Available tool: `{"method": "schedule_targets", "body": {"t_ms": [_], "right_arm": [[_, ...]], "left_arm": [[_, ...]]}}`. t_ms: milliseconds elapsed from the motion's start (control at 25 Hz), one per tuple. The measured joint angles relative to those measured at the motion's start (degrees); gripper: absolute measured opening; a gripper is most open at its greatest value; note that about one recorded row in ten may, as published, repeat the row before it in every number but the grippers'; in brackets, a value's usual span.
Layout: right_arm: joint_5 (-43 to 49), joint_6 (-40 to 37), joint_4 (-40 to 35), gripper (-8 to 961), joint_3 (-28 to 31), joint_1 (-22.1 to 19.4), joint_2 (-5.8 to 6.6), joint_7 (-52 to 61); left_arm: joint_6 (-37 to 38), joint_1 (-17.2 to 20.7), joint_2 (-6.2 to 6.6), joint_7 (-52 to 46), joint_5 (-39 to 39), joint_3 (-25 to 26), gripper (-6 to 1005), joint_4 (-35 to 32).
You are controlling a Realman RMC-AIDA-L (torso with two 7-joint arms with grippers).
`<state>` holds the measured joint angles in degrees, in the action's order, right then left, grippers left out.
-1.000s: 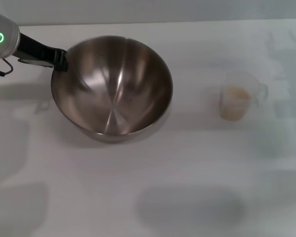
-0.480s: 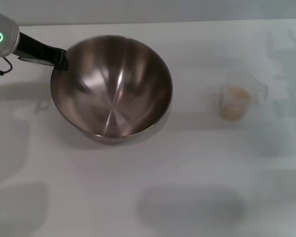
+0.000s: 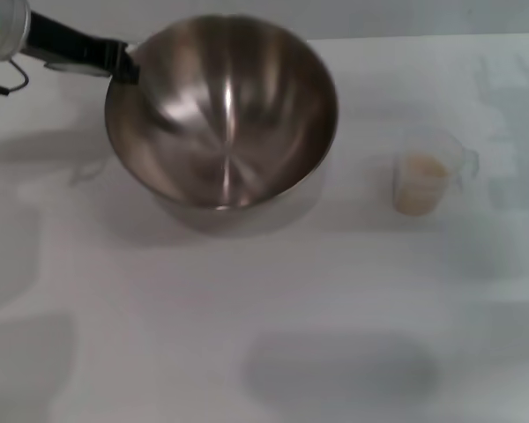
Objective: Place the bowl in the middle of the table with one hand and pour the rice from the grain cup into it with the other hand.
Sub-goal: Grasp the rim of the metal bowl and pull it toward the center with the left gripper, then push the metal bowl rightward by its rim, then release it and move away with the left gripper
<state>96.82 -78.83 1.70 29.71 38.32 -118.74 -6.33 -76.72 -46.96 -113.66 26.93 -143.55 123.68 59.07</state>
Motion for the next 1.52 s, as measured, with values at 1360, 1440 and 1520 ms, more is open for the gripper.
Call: {"method": "schedule_targets", "body": {"t_ms": [1360, 1440, 1520], "right_arm": [[-0.02, 0.0, -0.16, 551, 0.0, -0.62, -0.07, 0.0], [0.05, 0.0, -0.13, 551, -0.01, -0.62, -0.09, 0.0], [0.07, 0.0, -0.11, 551, 0.0, -0.62, -0.09, 0.0]], "left_arm": [[7.9, -3.13, -4.32, 2.61, 5.42, -10.15, 44, -6.15], [8.92, -3.09, -4.35, 2.61, 5.26, -10.95, 44, -6.81], [9.97, -3.08, -4.37, 2.61, 5.12, -11.57, 44, -7.41]]}}
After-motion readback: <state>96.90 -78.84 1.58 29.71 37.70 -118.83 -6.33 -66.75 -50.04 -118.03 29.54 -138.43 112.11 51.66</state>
